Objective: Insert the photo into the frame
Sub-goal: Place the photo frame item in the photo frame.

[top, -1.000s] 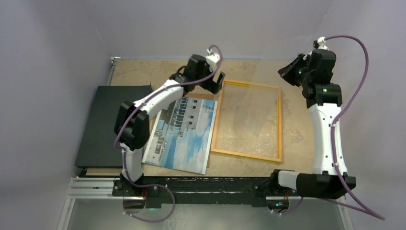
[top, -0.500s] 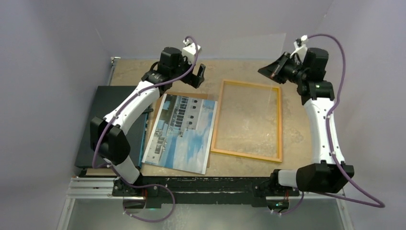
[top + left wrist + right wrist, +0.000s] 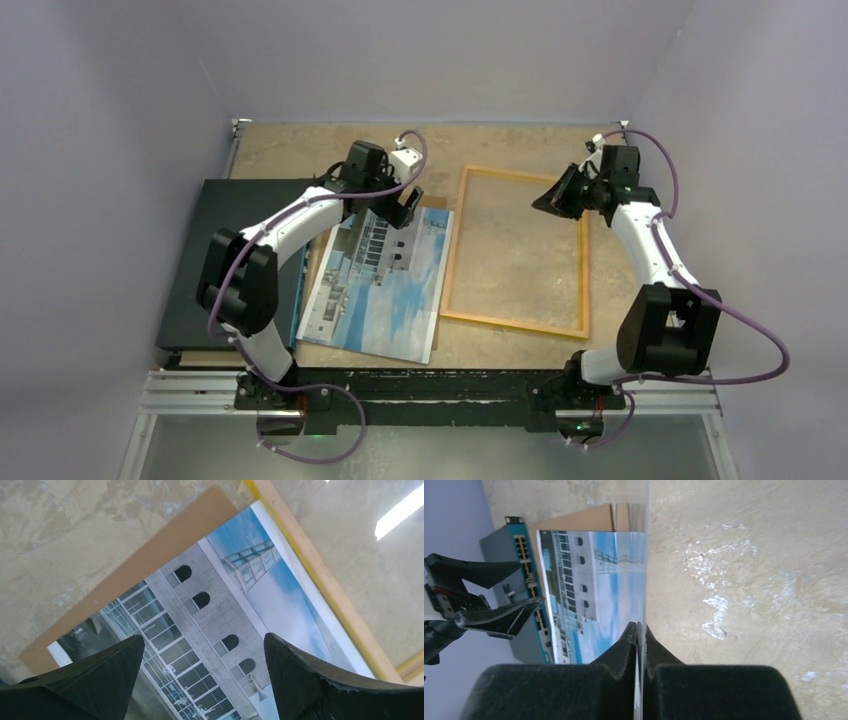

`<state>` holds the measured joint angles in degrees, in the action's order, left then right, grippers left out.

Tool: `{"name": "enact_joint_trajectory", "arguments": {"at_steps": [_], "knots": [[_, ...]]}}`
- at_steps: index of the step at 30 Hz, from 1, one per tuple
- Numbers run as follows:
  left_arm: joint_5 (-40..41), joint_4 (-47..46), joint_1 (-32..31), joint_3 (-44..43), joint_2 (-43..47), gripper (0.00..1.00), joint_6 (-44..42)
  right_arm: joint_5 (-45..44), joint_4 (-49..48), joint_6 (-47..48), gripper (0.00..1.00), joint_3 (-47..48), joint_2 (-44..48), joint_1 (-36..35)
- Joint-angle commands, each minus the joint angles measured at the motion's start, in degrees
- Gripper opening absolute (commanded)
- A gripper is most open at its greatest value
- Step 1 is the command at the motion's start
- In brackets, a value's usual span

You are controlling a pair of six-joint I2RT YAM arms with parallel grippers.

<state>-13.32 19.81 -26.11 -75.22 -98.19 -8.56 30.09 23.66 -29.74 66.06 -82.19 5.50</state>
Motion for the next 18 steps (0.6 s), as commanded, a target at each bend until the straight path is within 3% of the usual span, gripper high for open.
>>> {"name": "enact_joint_trajectory", "arguments": {"at_steps": [1, 4, 11, 18], "knots": [[-0.39, -0.22, -2.29, 1.25, -2.5, 0.89, -4.06, -3.76, -0.51, 3.59, 0.03, 0.65, 0.07, 0.65], [1.14, -0.83, -5.43, 1.47, -3.88, 0.89, -4.74, -5.11, -0.8, 4.08, 0.09, -0.81, -0.67, 0.83], [1.37, -1.59, -9.63, 1.5, -8.43, 0.84, -3.7, -9.09, -2.92, 3.82, 0.1, -5.59, -1.28, 1.25], [0.31, -1.14, -10.0, 1.56, -11.02, 0.73, -5.11, -12.5, -4.1, 1.98, 0.1, -6.91, -0.99, 1.36]]}}
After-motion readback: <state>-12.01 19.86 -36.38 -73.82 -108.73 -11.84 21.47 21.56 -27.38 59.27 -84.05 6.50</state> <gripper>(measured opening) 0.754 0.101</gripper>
